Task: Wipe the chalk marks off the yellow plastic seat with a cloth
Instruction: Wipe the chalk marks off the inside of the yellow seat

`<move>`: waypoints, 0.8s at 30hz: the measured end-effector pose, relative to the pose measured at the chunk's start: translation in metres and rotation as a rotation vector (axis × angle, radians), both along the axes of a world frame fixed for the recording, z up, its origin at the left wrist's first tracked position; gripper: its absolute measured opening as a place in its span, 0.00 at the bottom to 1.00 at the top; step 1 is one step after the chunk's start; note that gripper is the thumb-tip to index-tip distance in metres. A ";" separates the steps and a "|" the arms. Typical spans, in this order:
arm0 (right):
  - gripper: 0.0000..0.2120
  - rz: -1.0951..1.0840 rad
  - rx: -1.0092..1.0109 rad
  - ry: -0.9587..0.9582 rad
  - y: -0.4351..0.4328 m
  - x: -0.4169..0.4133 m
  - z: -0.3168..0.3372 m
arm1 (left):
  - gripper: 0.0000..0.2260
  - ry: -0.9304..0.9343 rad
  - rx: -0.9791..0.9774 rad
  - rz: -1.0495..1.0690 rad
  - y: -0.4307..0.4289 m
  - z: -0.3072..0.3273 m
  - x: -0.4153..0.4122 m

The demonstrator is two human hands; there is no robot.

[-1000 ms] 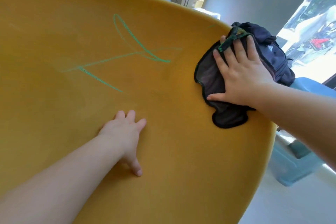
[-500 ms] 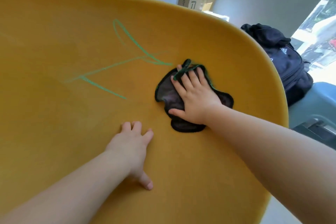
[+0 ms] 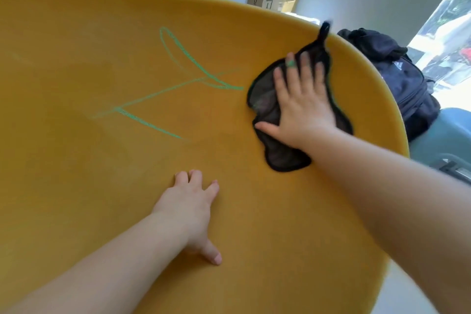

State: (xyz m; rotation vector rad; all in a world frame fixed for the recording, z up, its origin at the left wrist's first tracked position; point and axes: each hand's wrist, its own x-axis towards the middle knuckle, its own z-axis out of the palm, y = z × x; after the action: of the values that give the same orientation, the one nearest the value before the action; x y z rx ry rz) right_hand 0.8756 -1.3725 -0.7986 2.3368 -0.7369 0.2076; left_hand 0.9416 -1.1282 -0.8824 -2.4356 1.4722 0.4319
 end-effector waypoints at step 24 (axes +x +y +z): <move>0.54 -0.097 0.132 0.057 0.040 -0.017 -0.045 | 0.62 0.065 -0.139 0.049 0.017 -0.003 -0.002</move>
State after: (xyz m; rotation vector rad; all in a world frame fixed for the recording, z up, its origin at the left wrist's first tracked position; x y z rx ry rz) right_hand 0.8583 -1.3328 -0.8435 2.4127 -0.8560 0.0506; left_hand 0.9400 -1.1109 -0.8856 -2.5934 1.5180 0.4369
